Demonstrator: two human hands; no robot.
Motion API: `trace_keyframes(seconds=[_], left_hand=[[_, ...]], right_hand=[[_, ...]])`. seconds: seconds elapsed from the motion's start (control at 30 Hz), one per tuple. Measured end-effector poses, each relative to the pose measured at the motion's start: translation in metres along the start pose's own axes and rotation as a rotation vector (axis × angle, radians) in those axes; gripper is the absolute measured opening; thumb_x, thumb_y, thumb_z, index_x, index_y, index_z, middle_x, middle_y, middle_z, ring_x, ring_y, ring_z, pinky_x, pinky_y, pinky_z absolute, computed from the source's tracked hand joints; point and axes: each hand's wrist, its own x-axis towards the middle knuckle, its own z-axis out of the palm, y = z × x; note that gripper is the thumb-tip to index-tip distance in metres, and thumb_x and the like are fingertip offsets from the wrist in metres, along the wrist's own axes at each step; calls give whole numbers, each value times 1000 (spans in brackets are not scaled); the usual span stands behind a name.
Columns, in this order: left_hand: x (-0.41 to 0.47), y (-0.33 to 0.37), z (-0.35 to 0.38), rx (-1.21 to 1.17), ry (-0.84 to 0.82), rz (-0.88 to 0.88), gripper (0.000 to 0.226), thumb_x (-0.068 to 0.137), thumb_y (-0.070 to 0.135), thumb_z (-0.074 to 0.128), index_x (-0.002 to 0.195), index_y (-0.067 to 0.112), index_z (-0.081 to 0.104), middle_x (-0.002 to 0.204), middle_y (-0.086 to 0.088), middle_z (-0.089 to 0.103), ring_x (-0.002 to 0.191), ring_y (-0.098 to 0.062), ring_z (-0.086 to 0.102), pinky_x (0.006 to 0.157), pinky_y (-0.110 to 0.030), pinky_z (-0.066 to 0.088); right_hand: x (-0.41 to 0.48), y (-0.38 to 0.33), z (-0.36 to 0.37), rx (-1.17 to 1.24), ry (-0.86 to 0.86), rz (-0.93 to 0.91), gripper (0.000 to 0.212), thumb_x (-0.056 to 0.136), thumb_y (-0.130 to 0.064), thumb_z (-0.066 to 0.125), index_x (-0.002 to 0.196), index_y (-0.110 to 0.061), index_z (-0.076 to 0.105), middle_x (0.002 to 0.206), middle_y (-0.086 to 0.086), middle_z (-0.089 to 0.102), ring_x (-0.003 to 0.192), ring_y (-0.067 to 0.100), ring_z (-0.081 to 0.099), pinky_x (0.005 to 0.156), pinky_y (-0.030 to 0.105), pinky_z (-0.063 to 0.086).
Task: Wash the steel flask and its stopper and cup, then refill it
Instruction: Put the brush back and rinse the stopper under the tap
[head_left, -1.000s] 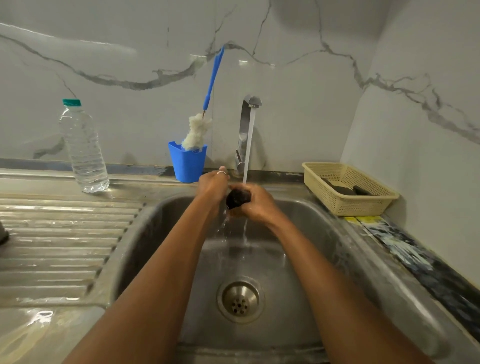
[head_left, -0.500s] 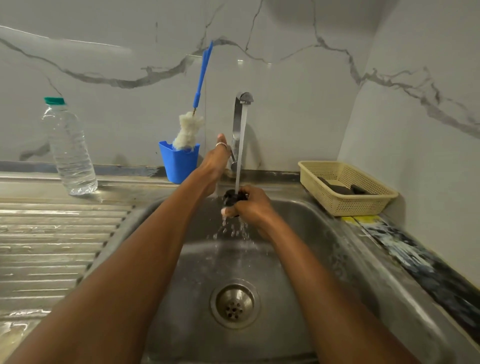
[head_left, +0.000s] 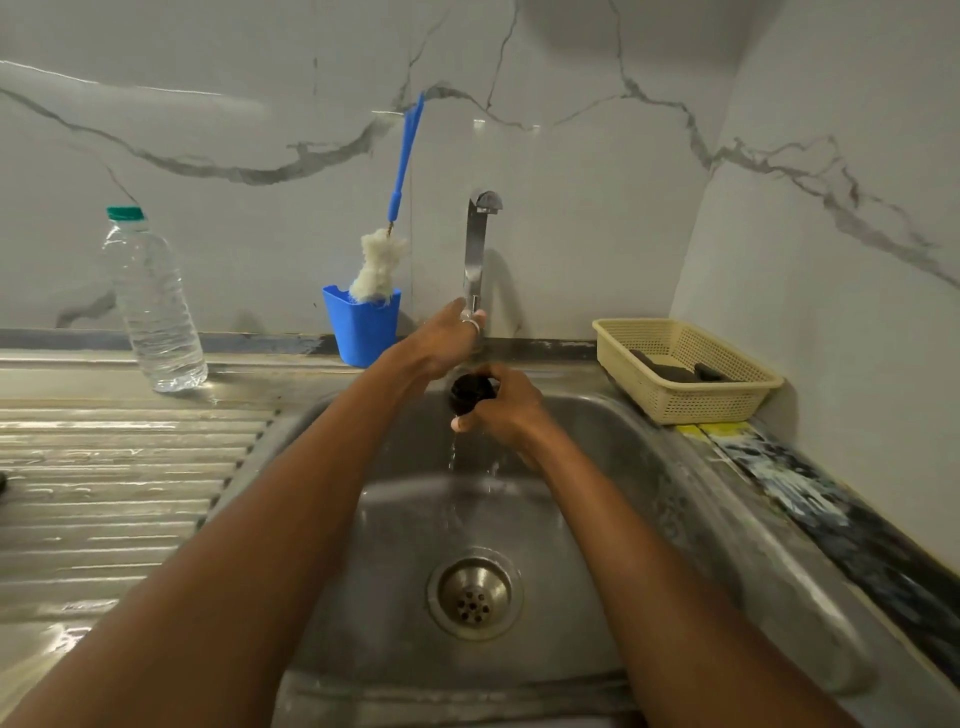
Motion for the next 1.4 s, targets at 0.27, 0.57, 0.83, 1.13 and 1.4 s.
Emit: trace_keyframes(seconds=[0.27,0.57,0.83,1.13,1.4], left_hand=[[-77,-22,-18,158,98,-96,49,106,13,44,154,7,37,157,-13,41,143,-28,41,116,-39,34],[-114,-34,-6,102,62,-50,59,91,-5,55,146,17,53,134,-8,66,123,-23,61,110,-47,47],[-113,-46,1,272,160,33,45,89,-5,54,130,7,67,121,-10,72,116,-24,65,97,-29,45],[-110,-59,-7,335,200,-18,42,92,0,55,130,12,69,122,-7,72,115,-20,66,96,-26,44],[-109,-63,-6,403,202,6,35,95,6,58,127,13,70,125,-7,71,114,-21,64,92,-27,44]], right_hand=[[-30,-26,-8,-242,-19,-56,63,69,-14,91,121,-16,56,111,0,61,108,21,60,86,32,51],[-71,-40,-10,-356,-77,-81,33,78,-29,85,100,-11,68,80,-1,67,69,8,60,64,27,50],[-68,-18,2,-361,-14,-152,38,73,-38,87,102,-21,69,91,-2,72,85,17,68,77,36,58],[-65,-15,-10,-224,34,-125,53,78,-23,87,125,-16,63,106,-1,63,95,16,59,64,15,42],[-66,-11,-10,-332,51,-167,48,78,-20,88,119,-17,65,105,-1,63,97,15,60,71,20,44]])
